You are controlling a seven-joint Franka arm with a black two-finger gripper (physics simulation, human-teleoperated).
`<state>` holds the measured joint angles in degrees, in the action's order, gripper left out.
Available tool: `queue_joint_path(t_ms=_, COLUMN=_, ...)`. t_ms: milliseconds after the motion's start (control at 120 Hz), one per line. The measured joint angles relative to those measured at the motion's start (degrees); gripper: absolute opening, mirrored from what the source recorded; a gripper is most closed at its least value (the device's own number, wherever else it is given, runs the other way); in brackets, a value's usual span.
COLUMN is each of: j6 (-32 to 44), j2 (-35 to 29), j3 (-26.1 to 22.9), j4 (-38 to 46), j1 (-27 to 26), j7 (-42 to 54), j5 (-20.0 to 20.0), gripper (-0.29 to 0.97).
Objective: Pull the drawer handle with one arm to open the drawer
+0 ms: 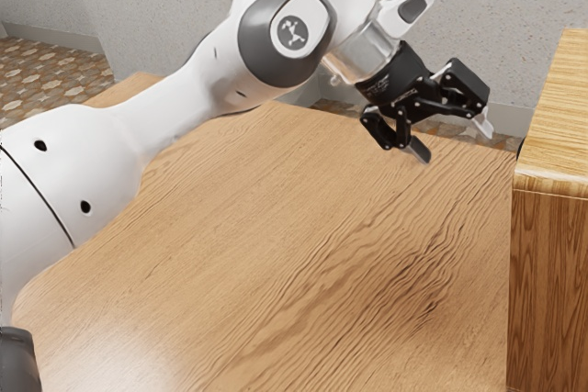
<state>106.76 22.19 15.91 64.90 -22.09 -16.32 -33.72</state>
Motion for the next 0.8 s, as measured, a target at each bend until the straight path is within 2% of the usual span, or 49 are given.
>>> queue_joint_path(t_ms=342, j6=0.3, j2=2.2, j3=-2.1, j4=-1.3, j1=-0.1, j7=-0.4, j5=-0.2, gripper=0.68)
queue_joint_path(t_ms=800, j6=0.4, j2=2.0, j3=-2.3, j4=-1.4, j1=0.5, j7=-0.6, j5=-0.2, gripper=0.68)
